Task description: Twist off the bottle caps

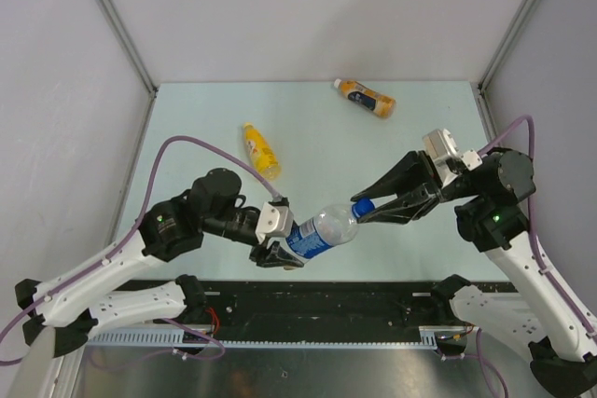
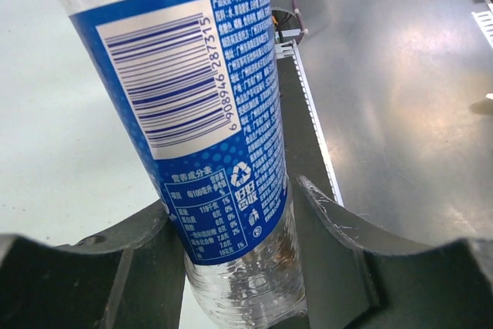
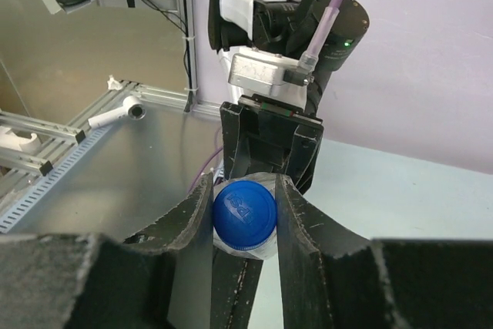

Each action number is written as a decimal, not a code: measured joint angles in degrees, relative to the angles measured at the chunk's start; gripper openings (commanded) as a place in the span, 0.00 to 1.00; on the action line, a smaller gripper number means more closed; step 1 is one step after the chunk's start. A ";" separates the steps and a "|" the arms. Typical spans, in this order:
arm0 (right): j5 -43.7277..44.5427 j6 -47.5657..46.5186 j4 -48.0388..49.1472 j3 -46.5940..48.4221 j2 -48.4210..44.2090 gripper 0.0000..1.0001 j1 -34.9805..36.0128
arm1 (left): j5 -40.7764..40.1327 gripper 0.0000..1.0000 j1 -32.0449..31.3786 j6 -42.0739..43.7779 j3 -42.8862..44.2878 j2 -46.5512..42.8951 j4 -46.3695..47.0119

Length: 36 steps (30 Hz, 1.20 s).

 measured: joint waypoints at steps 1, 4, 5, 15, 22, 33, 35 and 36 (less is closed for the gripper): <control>-0.20 -0.35 -0.17 0.00 -0.11 0.01 0.04 | 0.66 0.00 0.22 0.04 0.00 0.00 -0.02; -0.39 -1.27 -0.79 0.00 -0.39 0.01 0.07 | 1.97 0.00 0.81 0.09 0.00 0.04 -0.07; -0.39 -1.38 -0.94 0.00 -0.50 0.00 0.07 | 2.27 0.00 0.96 0.09 0.00 0.04 -0.07; 1.42 -2.51 -1.88 -0.04 -3.82 0.00 0.07 | 3.78 0.00 1.53 0.55 0.00 0.07 2.34; 4.02 -3.67 -3.10 -0.70 -6.86 0.00 0.07 | 4.20 0.00 1.53 1.11 0.00 0.07 5.42; 3.82 -4.11 -3.30 -0.70 -7.26 0.00 0.09 | 6.88 0.00 2.32 1.49 0.00 0.07 5.97; 3.45 -4.09 -3.10 -0.70 -7.17 0.00 0.15 | 8.22 0.00 2.56 1.42 0.00 0.13 5.92; 3.21 -4.07 -2.95 -0.70 -7.10 0.00 0.22 | 8.94 0.00 2.69 1.33 0.00 0.26 5.90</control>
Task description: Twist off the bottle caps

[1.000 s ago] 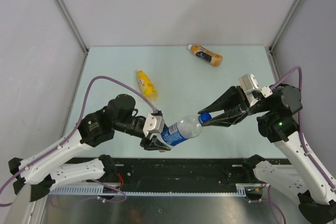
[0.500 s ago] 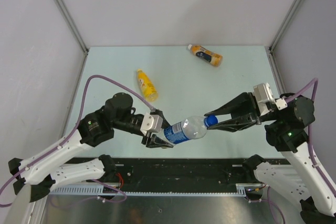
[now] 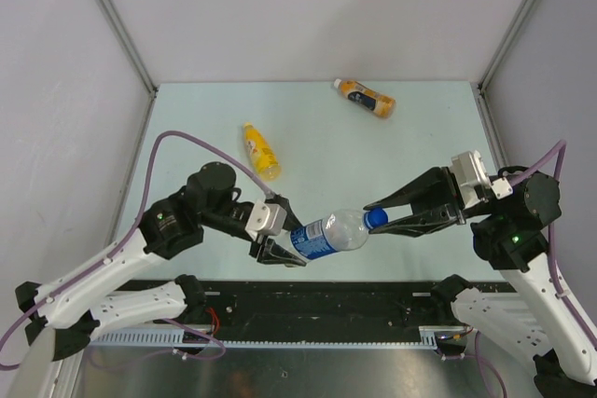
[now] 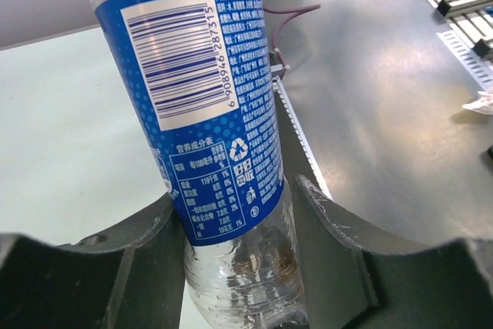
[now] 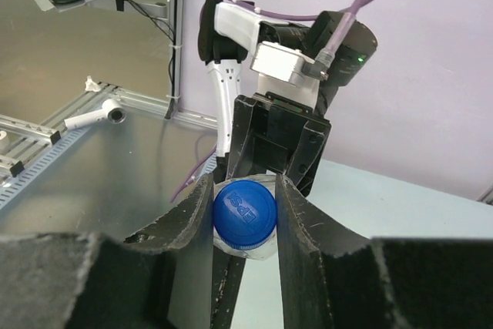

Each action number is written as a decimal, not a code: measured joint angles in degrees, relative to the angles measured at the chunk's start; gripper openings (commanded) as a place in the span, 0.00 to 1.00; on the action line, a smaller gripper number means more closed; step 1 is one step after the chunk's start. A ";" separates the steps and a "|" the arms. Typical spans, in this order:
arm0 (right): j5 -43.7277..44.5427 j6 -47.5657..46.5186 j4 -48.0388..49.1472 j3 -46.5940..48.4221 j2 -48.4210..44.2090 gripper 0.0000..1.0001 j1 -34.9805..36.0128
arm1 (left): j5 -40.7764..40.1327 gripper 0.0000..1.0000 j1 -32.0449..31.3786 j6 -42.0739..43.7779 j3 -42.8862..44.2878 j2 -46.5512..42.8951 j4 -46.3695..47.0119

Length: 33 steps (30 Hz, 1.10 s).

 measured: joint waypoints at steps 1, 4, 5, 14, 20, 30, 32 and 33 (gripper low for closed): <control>-0.37 0.11 0.24 0.00 0.07 0.00 0.09 | 0.85 0.00 0.09 -0.22 0.02 0.22 -0.02; -1.84 0.87 1.36 0.00 0.55 0.00 0.28 | 4.66 0.00 0.20 -1.40 0.15 1.75 -0.20; -2.49 1.36 2.08 0.00 0.79 0.00 0.33 | 5.90 0.00 0.20 -1.68 0.20 2.27 -0.26; -6.21 5.68 9.97 0.00 3.06 0.00 0.83 | 19.54 0.00 0.24 -4.33 0.22 6.14 -1.99; -6.51 6.54 13.60 0.00 3.21 0.00 1.16 | 25.33 0.00 -0.11 -3.69 0.26 5.70 -1.86; 5.33 2.47 8.35 0.00 1.20 0.00 1.11 | 24.50 0.00 -0.63 -2.80 0.33 3.30 -1.16; 10.86 0.98 5.55 -0.02 -0.17 0.00 1.09 | 22.32 0.00 -0.63 -2.78 0.33 3.06 -1.16; 13.97 0.28 4.02 -0.02 -0.83 0.00 1.09 | 21.14 0.00 -0.63 -2.80 0.33 2.93 -1.11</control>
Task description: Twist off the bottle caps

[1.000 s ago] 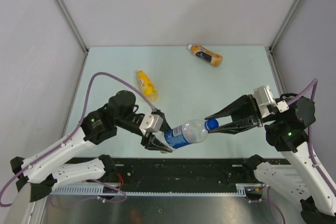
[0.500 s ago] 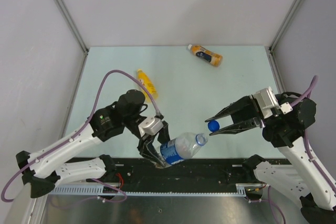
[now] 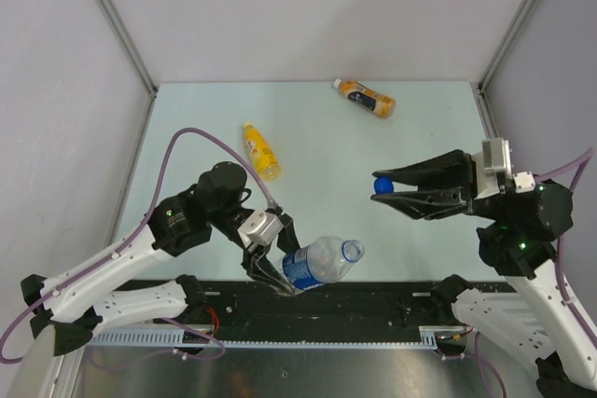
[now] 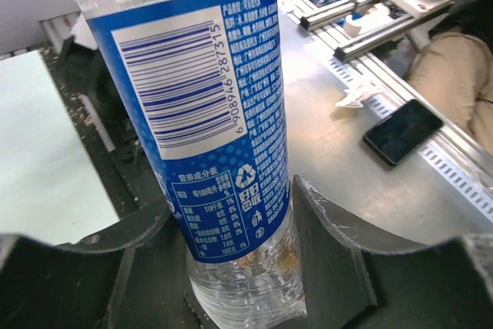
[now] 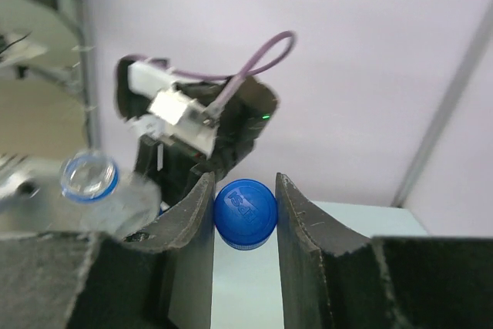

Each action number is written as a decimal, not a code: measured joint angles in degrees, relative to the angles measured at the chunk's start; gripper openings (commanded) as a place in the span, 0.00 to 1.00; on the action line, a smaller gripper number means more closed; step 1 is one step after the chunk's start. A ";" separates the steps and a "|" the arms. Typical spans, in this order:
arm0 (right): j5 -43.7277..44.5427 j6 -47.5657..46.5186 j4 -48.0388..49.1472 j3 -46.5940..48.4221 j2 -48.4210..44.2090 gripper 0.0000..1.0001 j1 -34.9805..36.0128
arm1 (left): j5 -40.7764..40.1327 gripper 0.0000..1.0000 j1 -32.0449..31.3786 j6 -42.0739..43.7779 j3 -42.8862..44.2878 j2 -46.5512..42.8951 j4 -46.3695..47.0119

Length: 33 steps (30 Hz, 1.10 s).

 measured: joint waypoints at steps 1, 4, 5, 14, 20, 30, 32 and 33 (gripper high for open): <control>3.13 -0.63 -1.36 0.00 -0.79 0.00 0.00 | -1.36 0.00 0.00 0.02 0.00 -0.09 0.07; 12.46 -2.29 -5.14 0.07 -1.81 0.00 0.00 | -5.38 0.00 0.00 0.00 0.04 -0.22 0.26; 14.82 -2.60 -6.25 0.07 -1.70 0.00 0.00 | -6.88 0.00 0.00 -0.02 0.13 -0.22 0.33; 34.91 -4.68 -16.06 -3.93 3.17 0.00 -0.02 | -24.11 0.00 0.00 -1.29 1.70 -0.31 3.93; 44.39 -4.55 -18.99 -10.73 4.81 0.00 -0.04 | -38.77 0.00 0.00 -3.54 1.60 -1.66 9.84; 50.47 -4.11 -17.62 -20.85 9.64 0.00 -0.17 | -58.97 0.00 0.04 -5.68 2.49 1.09 18.36; 51.34 -3.54 -17.40 -22.64 11.98 0.00 -0.42 | -62.07 0.00 0.28 -6.27 3.74 3.50 18.91; 51.87 -3.32 -17.38 -23.30 13.29 0.00 -0.52 | -63.23 0.00 0.50 -6.69 4.33 4.70 19.19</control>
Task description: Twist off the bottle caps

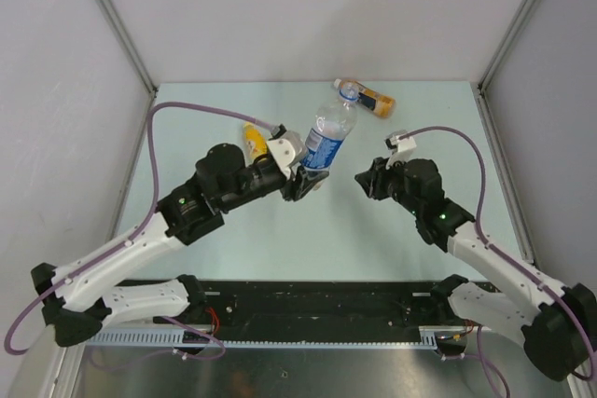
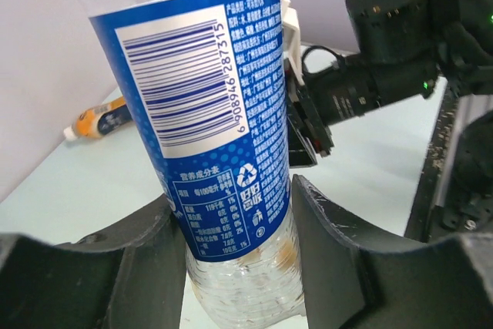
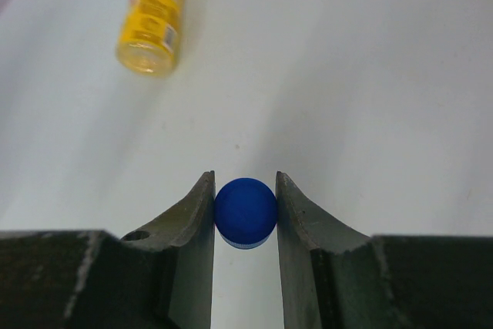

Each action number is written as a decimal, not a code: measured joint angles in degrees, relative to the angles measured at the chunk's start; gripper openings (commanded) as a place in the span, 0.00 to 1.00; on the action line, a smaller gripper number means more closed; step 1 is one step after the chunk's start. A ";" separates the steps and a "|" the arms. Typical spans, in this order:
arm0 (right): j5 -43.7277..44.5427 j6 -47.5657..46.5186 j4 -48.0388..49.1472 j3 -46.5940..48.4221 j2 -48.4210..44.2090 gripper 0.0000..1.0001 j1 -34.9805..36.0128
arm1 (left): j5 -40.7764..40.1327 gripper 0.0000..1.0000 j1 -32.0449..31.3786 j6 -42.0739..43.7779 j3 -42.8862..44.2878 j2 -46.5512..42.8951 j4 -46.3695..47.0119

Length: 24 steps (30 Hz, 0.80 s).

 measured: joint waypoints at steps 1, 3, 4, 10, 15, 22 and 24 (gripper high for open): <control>0.59 0.26 0.04 -0.46 1.36 0.00 -0.17 | -1.05 0.00 0.35 -0.52 0.39 1.03 0.37; 1.79 1.16 0.26 -1.01 4.02 0.00 -0.74 | -2.45 0.00 1.31 -1.51 0.66 2.51 0.85; 2.54 1.68 0.35 -1.22 5.68 0.00 -1.20 | -2.84 0.00 1.84 -2.10 0.66 3.08 0.96; 6.36 4.39 0.61 -1.70 13.73 0.02 -3.17 | 0.00 0.00 5.70 -6.99 0.13 5.68 2.43; 8.74 5.86 1.33 -1.95 18.64 0.20 -3.80 | 3.08 0.00 6.80 -9.62 -1.62 6.60 2.56; 8.72 7.26 3.04 -2.05 21.70 0.71 -4.04 | 5.88 0.00 6.80 -9.97 -2.47 6.49 2.58; 8.81 7.52 3.19 -2.05 21.51 0.78 -4.09 | 6.34 0.00 6.80 -9.94 -2.54 6.23 2.58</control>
